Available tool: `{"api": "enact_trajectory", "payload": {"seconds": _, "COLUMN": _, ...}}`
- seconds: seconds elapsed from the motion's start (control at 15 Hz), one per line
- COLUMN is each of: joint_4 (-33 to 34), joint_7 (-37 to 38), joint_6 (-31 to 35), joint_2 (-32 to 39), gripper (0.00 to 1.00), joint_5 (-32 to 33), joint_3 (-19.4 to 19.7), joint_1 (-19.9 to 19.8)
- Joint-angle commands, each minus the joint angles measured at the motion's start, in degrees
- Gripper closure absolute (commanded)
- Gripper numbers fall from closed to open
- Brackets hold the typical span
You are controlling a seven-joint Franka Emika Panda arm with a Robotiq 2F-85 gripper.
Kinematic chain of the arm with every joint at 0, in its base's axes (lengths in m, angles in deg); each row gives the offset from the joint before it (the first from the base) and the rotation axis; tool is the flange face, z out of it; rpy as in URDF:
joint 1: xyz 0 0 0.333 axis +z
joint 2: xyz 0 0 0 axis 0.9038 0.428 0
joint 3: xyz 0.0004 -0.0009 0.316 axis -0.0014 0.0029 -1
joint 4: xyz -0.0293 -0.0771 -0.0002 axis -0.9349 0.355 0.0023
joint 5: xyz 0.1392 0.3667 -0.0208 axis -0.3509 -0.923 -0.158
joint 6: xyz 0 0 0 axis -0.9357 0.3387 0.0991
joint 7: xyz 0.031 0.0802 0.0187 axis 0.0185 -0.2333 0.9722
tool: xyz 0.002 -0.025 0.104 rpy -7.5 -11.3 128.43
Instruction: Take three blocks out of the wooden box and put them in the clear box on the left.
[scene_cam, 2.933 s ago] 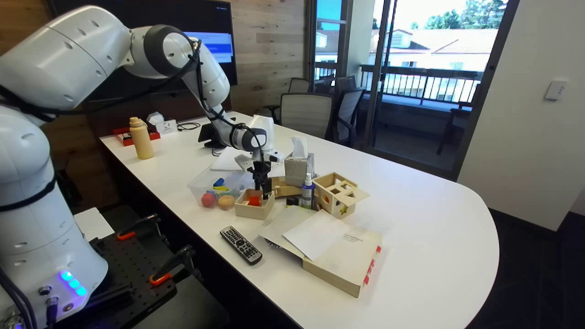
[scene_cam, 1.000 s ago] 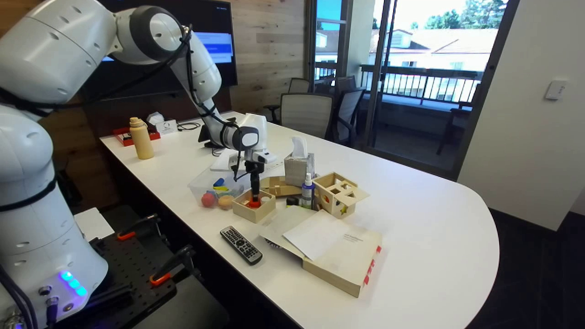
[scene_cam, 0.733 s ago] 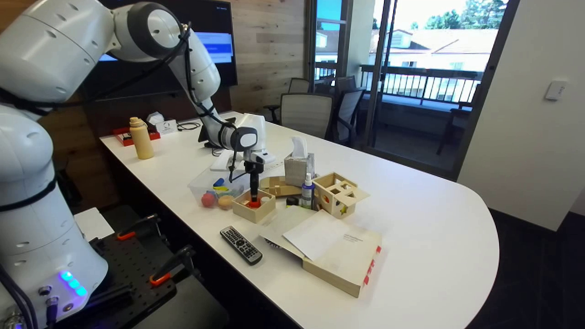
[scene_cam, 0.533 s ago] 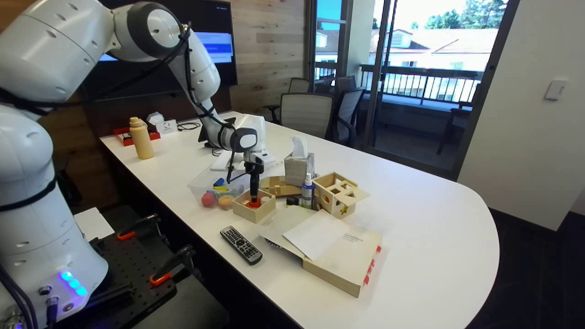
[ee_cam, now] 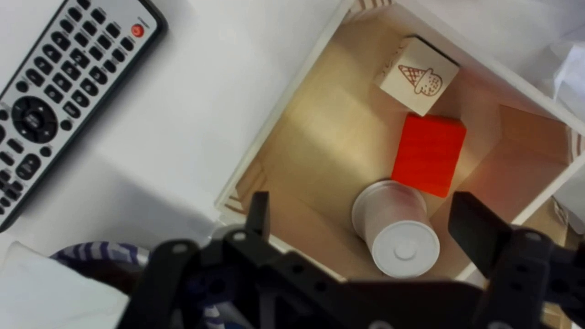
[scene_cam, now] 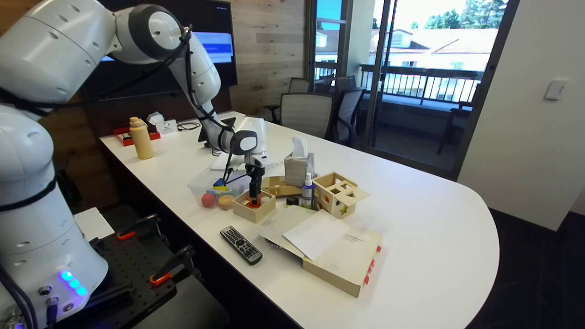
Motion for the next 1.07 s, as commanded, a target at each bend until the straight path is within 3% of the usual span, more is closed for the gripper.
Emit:
{"api": "enact_trajectory", "payload": {"seconds": 0.0, "joint_4": 1.2, "joint_7": 3.7, "joint_6": 1.6, "joint_2": 1.5, "gripper": 0.00, "joint_5": 0.3, "joint_3": 1.7, "joint_1": 1.8}}
{"api": "enact_trajectory", "payload": {"seconds": 1.0, "joint_4": 6.3, "joint_7": 10.6, "joint_6": 0.8, "joint_2": 5.5, "gripper": 0.00, "joint_5": 1.2, "joint_3": 4.1, "joint_1": 3.9}}
